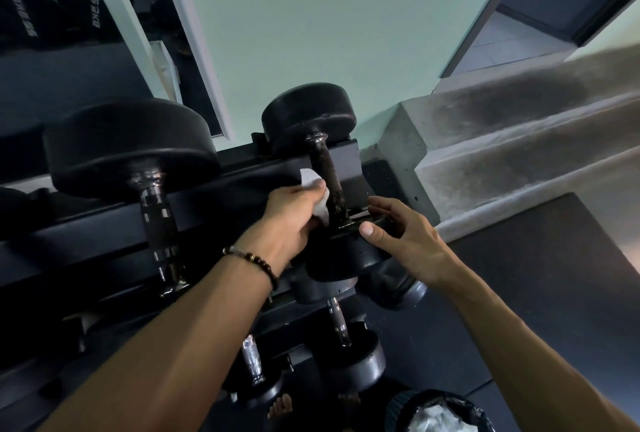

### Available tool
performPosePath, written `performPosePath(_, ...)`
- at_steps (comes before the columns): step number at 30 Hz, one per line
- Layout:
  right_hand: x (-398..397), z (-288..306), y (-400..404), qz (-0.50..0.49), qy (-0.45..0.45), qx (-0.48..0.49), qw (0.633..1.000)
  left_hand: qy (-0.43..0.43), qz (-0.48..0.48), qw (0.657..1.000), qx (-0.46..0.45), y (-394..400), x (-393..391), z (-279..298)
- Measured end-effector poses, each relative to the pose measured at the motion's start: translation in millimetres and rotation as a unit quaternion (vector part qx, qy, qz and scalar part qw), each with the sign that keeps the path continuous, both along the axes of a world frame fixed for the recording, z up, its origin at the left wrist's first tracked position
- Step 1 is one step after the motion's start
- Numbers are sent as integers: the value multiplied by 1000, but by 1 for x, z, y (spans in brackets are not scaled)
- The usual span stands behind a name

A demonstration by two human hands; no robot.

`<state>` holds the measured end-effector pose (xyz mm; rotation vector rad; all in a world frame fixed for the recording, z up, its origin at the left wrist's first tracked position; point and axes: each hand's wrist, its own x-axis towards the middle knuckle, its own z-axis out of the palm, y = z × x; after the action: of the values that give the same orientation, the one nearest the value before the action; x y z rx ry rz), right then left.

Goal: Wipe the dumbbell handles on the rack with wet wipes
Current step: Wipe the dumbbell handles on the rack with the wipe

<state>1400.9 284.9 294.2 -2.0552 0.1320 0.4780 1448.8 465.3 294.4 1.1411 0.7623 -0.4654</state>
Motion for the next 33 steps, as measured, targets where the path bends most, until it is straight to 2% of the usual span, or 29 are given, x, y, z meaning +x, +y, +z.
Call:
performPosePath(3,1,1,0,3,6,-3,1000,-45,83,995,-12,4,32,6)
performPosePath(5,1,0,1,0,4,0,1000,-58,93,994,11,3,44,11)
performPosePath(7,0,0,1,-4,0,-1,1000,-47,33,998,31,1,28,5)
performPosePath(10,-2,3,2,1,0,-7,1000,-58,-109,990,72,6,-9,-3)
performPosePath(14,0,14,3,16,-2,-20,1000,-179,-179,944,210,24,-21,12)
performPosePath(17,3,33,19,34,-62,-7,997,-273,-217,902,254,33,-37,35)
performPosePath(20,6,52,40,84,-99,27,991,-313,-243,878,269,35,-55,56)
performPosePath(22,3,60,49,119,-100,32,987,-313,-232,880,270,37,-69,66)
performPosePath(25,-4,61,54,157,-127,29,979,-279,-185,902,271,47,-94,73)
performPosePath(28,-13,64,67,157,-140,23,977,-262,-126,917,273,64,-118,77)
performPosePath(30,-22,69,84,152,-135,46,978,-275,-98,908,300,77,-134,79)
performPosePath(33,-39,77,114,146,-101,136,975,-301,-54,882,358,96,-149,83)
